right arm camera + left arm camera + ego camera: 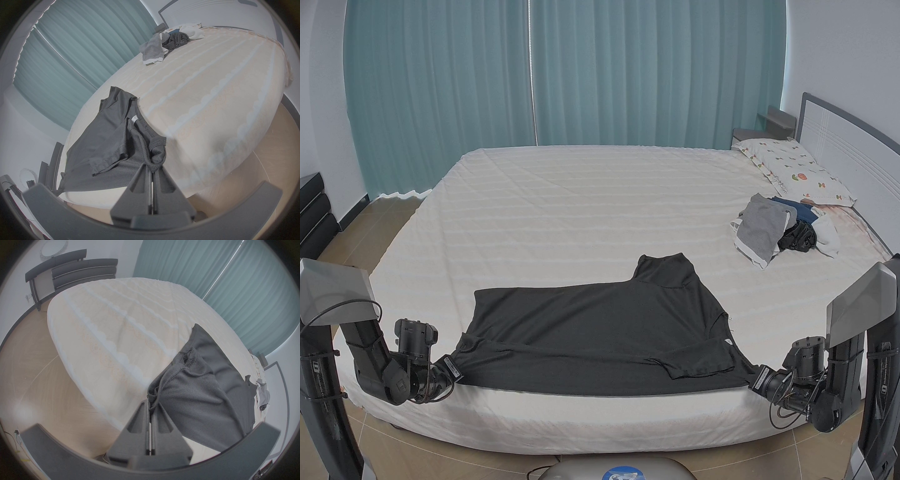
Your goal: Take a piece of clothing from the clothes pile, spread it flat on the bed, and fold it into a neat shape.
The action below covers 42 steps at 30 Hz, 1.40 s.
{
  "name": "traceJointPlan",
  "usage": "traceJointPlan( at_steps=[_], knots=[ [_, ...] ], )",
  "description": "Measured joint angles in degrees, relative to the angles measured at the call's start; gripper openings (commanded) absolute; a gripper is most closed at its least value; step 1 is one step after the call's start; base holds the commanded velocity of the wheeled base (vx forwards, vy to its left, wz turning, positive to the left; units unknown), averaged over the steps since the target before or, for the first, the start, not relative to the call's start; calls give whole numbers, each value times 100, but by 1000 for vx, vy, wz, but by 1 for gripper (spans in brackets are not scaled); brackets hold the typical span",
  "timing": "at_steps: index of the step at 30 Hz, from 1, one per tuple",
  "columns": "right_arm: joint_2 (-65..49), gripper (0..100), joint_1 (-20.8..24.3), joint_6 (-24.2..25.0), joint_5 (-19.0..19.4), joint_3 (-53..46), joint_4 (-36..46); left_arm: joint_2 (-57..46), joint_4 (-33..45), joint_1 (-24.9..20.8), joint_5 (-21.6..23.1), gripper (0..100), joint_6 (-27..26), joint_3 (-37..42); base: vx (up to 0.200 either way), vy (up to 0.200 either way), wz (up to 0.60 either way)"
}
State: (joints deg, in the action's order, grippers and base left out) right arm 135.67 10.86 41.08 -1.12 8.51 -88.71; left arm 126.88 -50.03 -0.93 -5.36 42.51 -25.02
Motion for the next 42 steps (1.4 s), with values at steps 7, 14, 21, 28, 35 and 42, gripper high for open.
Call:
traceJointPlan(
  at_steps=[7, 14, 21, 28, 35, 42],
  knots=[
    [210, 0, 51, -123, 0, -30, -27, 82, -11, -26, -5, 100, -193, 74, 0, 0, 0],
    [325, 100, 57, -167, -2, -16, -22, 195, -9, -44, -10, 100, -236, 104, 0, 0, 0],
    [55, 100, -39, -193, -22, -11, -22, 52, 13, 44, 22, 100, -279, 127, 0, 0, 0],
    [-444, 100, -347, -345, -10, 13, -24, -557, 419, 404, 471, 100, -362, 84, 0, 0, 0],
    [-725, 100, -569, -325, 128, 113, -24, -1340, 1735, 635, 1091, 100, -351, -389, 0, 0, 0],
    [-942, 100, -728, -24, 568, 160, -24, -1646, 2600, 594, 1220, 100, -345, -1330, 0, 0, 0]
  ],
)
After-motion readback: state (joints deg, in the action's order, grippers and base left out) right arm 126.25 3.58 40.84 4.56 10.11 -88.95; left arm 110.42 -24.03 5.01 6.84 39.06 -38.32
